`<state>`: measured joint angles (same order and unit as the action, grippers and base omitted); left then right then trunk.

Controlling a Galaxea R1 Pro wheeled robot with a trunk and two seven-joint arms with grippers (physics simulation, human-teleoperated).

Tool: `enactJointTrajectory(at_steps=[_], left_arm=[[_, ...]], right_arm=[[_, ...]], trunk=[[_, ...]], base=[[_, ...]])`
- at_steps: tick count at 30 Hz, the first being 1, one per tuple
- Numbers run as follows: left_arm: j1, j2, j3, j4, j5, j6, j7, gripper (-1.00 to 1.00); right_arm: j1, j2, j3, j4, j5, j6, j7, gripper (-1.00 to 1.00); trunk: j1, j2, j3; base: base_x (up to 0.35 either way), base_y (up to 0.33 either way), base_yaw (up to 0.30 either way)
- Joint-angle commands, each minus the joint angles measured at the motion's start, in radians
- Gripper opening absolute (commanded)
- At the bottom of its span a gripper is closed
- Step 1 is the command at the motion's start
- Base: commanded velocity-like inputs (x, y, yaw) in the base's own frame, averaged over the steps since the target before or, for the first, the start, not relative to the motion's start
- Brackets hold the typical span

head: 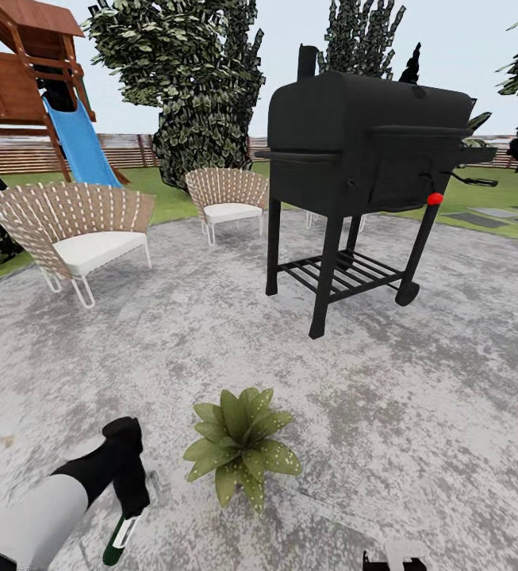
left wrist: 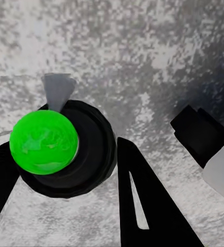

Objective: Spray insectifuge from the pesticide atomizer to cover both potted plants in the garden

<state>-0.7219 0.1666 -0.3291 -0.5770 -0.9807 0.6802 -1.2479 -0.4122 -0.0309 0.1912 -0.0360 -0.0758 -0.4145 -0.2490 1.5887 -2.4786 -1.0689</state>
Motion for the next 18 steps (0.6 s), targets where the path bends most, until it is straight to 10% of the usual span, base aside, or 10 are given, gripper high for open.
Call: enactJointTrajectory(at_steps=[1,12,18], left_arm=[[0.000,0.001,0.015,-0.002,-0.001,-0.007,-0.004,-1.00],[0.001,0.002,0.247,0.000,-0.001,-0.130,0.062,-1.00],[0.001,0.002,0.254,0.000,-0.001,-0.132,0.061,-1.00]], right_arm=[[0.000,0.000,0.008,0.000,-0.008,-0.003,-0.003,1.00],[0.000,-0.001,0.008,0.001,-0.009,-0.003,-0.003,1.00],[0.000,-0.001,0.008,0.001,-0.009,-0.003,-0.004,1.00]], trunk=[[0.000,0.000,-0.001],[0.000,0.000,-0.001],[0.000,0.000,-0.001]], base=[[0.000,0.000,0.000],[0.000,0.004,-0.217],[-0.096,0.259,-0.170]])
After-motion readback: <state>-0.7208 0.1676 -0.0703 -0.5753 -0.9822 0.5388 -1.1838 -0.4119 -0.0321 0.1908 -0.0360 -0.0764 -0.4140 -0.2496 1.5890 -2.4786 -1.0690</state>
